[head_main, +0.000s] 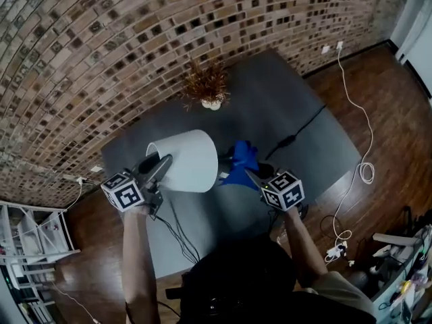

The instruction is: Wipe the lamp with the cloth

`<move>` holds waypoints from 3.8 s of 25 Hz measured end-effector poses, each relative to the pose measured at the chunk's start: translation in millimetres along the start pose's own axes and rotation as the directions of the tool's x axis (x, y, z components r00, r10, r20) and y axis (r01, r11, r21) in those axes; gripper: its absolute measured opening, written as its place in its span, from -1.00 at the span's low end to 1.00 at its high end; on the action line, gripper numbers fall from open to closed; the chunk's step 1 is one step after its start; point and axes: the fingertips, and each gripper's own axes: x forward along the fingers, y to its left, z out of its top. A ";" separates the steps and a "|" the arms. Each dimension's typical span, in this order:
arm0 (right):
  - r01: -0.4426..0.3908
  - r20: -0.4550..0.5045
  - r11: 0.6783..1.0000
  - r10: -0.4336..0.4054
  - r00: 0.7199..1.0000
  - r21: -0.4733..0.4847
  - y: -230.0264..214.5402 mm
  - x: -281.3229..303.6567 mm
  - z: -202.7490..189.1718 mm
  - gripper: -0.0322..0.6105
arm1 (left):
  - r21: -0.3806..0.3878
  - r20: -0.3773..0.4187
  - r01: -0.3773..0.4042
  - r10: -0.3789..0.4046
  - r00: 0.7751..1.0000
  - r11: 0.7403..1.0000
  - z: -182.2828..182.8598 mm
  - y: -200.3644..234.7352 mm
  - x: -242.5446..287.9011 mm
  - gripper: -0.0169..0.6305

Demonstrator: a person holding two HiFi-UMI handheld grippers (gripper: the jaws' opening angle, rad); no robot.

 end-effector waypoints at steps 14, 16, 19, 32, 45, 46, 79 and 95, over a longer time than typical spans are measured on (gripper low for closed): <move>0.205 0.164 0.977 -0.212 0.963 0.057 -50.6 -81.4 17.0 -0.63 | -0.254 -0.312 -0.302 0.218 0.925 0.919 61.2 -17.8 202.5 -0.41; 0.235 0.267 0.972 -0.220 0.938 -0.024 -42.8 -90.8 61.7 -0.63 | -0.311 -0.294 -0.209 0.116 0.949 0.927 59.6 -44.4 224.0 -0.40; 0.242 0.299 0.966 -0.206 0.932 -0.090 -43.5 -85.2 95.5 -0.63 | -0.422 -0.251 -0.037 -0.078 0.965 0.906 57.0 -85.4 249.8 -0.19; 0.237 0.276 0.971 -0.223 0.935 -0.017 -94.7 -57.9 89.6 -0.63 | -0.240 -0.256 0.295 -0.354 0.899 0.925 88.0 -160.9 233.0 -0.25; 0.204 0.234 0.979 -0.204 0.951 0.023 -114.6 -47.4 71.8 -0.63 | -0.107 0.202 0.118 -0.095 0.975 0.987 72.5 -37.3 131.6 -0.35; 0.206 0.238 0.979 -0.203 0.950 0.011 -117.0 -44.5 75.3 -0.63 | -0.115 0.222 0.138 -0.110 0.969 0.984 67.4 -39.9 135.1 -0.35; -0.272 0.004 0.954 0.275 0.961 -0.124 104.9 -1.2 -0.2 -0.63 | 0.173 0.514 -0.396 0.261 0.817 0.902 34.0 -28.3 -308.1 -0.52; -0.160 -0.260 0.987 0.160 0.952 0.022 84.6 60.3 -84.3 -0.63 | 0.181 0.222 -0.232 0.190 0.956 0.956 -105.7 -30.8 -158.0 -0.52</move>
